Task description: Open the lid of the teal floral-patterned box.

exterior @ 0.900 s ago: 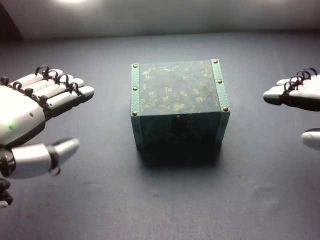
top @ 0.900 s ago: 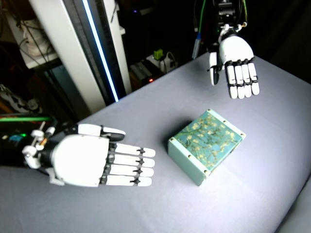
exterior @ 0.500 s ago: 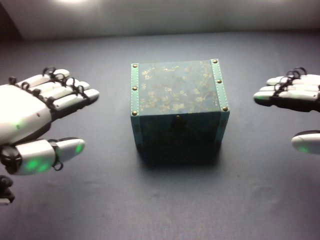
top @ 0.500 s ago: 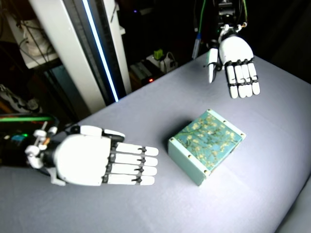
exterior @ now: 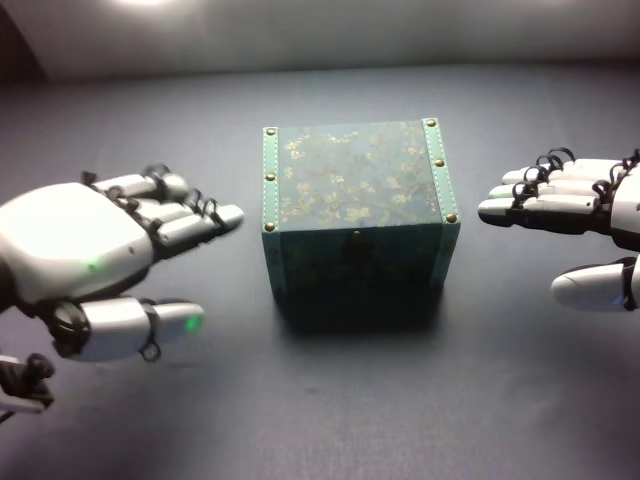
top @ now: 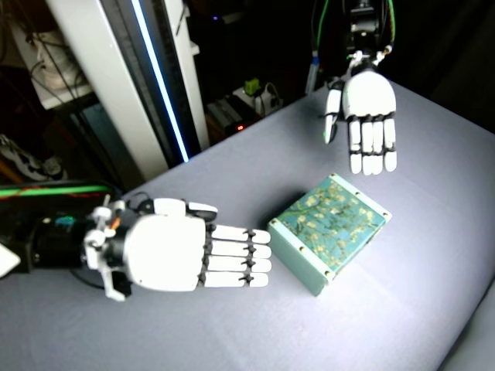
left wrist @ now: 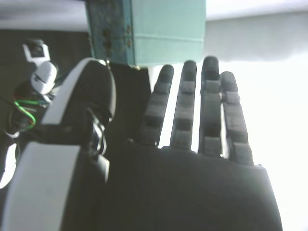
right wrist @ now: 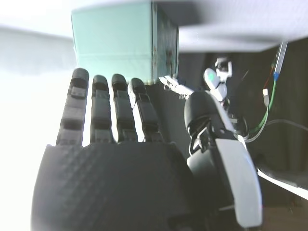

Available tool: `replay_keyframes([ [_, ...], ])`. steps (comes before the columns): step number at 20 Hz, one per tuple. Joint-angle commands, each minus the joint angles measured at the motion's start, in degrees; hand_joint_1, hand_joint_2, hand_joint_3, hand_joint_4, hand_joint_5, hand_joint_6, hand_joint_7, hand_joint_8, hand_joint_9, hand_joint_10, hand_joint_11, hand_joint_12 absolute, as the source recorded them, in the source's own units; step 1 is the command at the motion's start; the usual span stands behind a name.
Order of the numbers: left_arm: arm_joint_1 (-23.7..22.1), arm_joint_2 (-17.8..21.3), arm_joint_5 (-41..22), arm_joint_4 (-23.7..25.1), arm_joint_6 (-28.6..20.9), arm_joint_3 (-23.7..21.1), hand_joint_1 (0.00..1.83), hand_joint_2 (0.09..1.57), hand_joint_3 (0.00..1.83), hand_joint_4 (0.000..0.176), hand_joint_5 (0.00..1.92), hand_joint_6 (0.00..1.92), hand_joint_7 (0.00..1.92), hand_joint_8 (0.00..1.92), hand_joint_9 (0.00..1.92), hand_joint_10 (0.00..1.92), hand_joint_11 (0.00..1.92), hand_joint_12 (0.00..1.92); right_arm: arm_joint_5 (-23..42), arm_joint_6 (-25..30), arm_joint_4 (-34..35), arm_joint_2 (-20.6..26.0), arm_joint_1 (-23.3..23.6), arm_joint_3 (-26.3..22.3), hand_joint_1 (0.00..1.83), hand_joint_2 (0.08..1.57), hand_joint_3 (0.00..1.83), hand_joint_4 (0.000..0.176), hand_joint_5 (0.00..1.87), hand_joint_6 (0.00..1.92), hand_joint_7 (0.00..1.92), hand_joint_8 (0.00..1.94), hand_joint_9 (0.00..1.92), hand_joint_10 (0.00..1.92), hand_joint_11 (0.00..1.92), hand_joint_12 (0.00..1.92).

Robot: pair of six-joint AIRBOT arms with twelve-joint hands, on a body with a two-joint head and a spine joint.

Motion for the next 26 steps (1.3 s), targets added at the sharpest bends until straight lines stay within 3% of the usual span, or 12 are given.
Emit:
replay_keyframes([
  [1,-1.15,-0.60,-4.97,-0.08,-0.25,0.56,0.00,1.42,0.00,0.000,0.07,0.00,0.02,0.00,0.08,0.00,0.00,0.42,4.76,0.56,2.42,-0.02,0.89,0.32,0.00,1.42,0.00,0.000,0.05,0.00,0.00,0.00,0.00,0.00,0.00,0.09],
  [5,-2.46,-1.98,-3.27,1.91,-1.63,1.54,0.00,1.41,0.00,0.000,0.06,0.00,0.04,0.00,0.06,0.00,0.00,0.19,4.62,1.10,1.39,-1.08,1.60,0.68,0.00,1.40,0.00,0.000,0.03,0.00,0.02,0.01,0.01,0.00,0.06,0.12],
  [9,-2.94,-1.96,-3.92,1.97,-1.65,1.49,0.07,1.42,0.00,0.000,0.07,0.00,0.05,0.00,0.09,0.01,0.00,0.20,4.64,1.22,-0.01,-2.04,2.75,0.72,0.00,1.29,0.00,0.000,0.01,0.00,0.01,0.00,0.01,0.00,0.05,0.11],
  [15,-3.78,-2.48,-4.82,2.55,-1.78,1.45,0.02,1.41,0.00,0.000,0.11,0.01,0.10,0.01,0.14,0.01,0.05,0.21,5.34,1.85,-0.93,-2.82,3.33,0.70,0.00,1.40,0.00,0.000,0.00,0.00,0.00,0.00,0.00,0.00,0.05,0.15],
  [16,-3.88,-2.49,-5.25,2.55,-2.01,1.42,0.04,1.42,0.00,0.000,0.11,0.00,0.10,0.00,0.15,0.01,0.04,0.21,5.64,2.05,-0.92,-2.82,3.33,0.69,0.00,1.42,0.00,0.005,0.00,0.00,0.00,0.00,0.00,0.00,0.05,0.15],
  [17,-3.88,-2.48,-6.08,2.54,-2.50,1.41,0.04,1.42,0.00,0.000,0.11,0.00,0.11,0.01,0.16,0.01,0.05,0.22,6.07,2.20,-0.85,-2.82,3.34,0.69,0.00,1.42,0.00,0.028,0.00,0.00,0.00,0.00,0.00,0.00,0.05,0.16],
  [18,-3.84,-2.48,-7.08,2.42,-3.04,1.39,0.03,1.42,0.00,0.000,0.11,0.00,0.11,0.00,0.16,0.01,0.04,0.21,6.60,2.25,-0.53,-2.81,3.38,0.69,0.00,1.38,0.00,0.000,0.01,0.00,0.00,0.00,0.00,0.00,0.04,0.16],
  [20,-3.76,-2.51,-9.76,2.07,-4.17,1.30,0.05,1.43,0.00,0.000,0.07,0.00,0.13,0.01,0.23,0.01,0.03,0.22,8.47,2.27,0.94,-2.77,3.39,0.62,0.00,1.30,0.00,0.000,0.06,0.01,0.04,0.00,0.02,0.00,0.00,0.13],
  [22,-3.90,-2.50,-11.53,2.05,-4.26,0.94,0.02,1.44,0.00,0.009,0.00,0.00,0.16,0.01,0.25,0.02,0.03,0.22,10.14,2.39,1.91,-2.63,3.39,0.42,0.00,1.37,0.02,0.000,0.08,0.01,0.05,0.01,0.03,0.00,0.03,0.13],
  [24,-4.13,-2.51,-13.00,1.78,-4.26,0.80,0.00,1.41,0.00,0.000,0.03,0.01,0.18,0.00,0.29,0.00,0.06,0.23,11.84,2.39,3.19,-2.59,3.39,0.33,0.00,1.38,0.02,0.000,0.11,0.02,0.07,0.01,0.05,0.01,0.05,0.14],
  [25,-4.16,-2.51,-13.41,1.56,-4.26,0.80,0.00,1.44,0.00,0.000,0.04,0.01,0.12,0.00,0.22,0.00,0.12,0.25,12.25,2.39,3.66,-2.59,3.39,0.33,0.00,1.38,0.02,0.000,0.09,0.01,0.05,0.00,0.03,0.00,0.02,0.14],
  [26,-4.17,-2.51,-14.31,0.88,-4.25,0.85,0.06,1.44,0.00,0.000,0.05,0.00,0.10,0.00,0.22,0.00,0.26,0.42,13.19,2.39,4.76,-2.59,3.39,0.41,0.00,1.36,0.00,0.000,0.10,0.01,0.06,0.01,0.02,0.00,0.00,0.13],
])
